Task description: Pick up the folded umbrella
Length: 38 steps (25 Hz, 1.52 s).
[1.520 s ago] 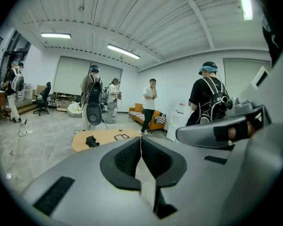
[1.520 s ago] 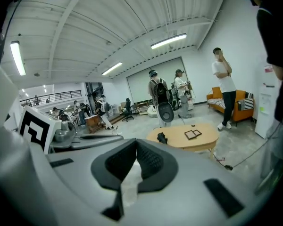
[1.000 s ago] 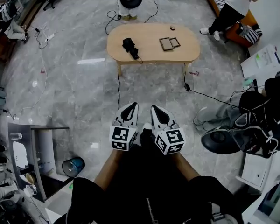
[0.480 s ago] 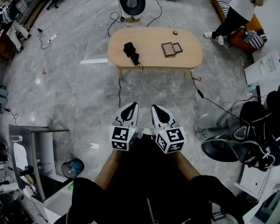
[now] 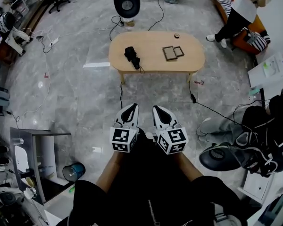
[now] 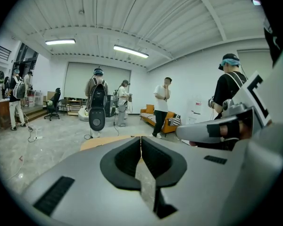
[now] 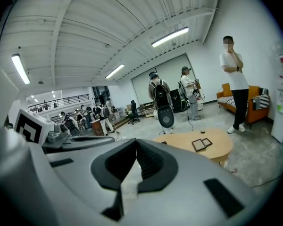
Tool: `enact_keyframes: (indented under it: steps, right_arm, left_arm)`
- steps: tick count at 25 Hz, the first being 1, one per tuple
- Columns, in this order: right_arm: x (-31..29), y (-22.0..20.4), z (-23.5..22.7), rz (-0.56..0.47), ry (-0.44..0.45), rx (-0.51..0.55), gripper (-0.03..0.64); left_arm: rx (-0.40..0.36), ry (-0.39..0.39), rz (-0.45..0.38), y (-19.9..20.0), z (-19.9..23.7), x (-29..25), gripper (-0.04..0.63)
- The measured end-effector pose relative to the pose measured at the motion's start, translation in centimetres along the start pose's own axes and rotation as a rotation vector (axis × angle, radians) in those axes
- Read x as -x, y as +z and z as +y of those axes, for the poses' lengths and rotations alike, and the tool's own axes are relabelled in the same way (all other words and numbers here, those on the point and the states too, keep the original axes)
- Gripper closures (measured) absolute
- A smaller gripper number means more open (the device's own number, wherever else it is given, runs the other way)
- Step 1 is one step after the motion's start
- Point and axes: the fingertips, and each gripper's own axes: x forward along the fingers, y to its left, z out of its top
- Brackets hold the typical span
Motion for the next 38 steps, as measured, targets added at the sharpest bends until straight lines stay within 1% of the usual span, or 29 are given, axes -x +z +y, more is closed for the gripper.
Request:
enact_keyframes:
  steps: [9,13,22,29,32,38]
  right_arm:
    - [0.3,-0.1,0.1,0.009,0.014,-0.012,0.606]
    - [-0.3,-0.3,-0.1,0.022,0.02,-0.013,0.606]
    - [-2.5,-0.8,-0.1,0.065,0.035,-0.002,0.606]
    - [-5.7,0.0,-1.1,0.083,0.034,0.01,0.606]
    - [-7.3,0.6,-2.0,0.086,0.025,0.008,0.606]
    - [-11.6,2.3,-3.1,0.101,0.012,-0.007,0.606]
  left_arm:
    - [0.008,0.018,0.009,0.0,-0.1,0.4,0.58]
    - [0.014,0.015,0.021,-0.4,-0.2,-0.1,0.58]
    - [0.044,0.017,0.03,-0.7,1.4,-1.7,0.58]
    - [0.063,0.007,0.029,-0.3,3.5,-4.9,0.58]
    - [0.054,-0.002,0.031,0.4,4.3,-6.5,0.58]
    - [0.051,-0.013,0.046,1.8,7.6,-9.8,0.58]
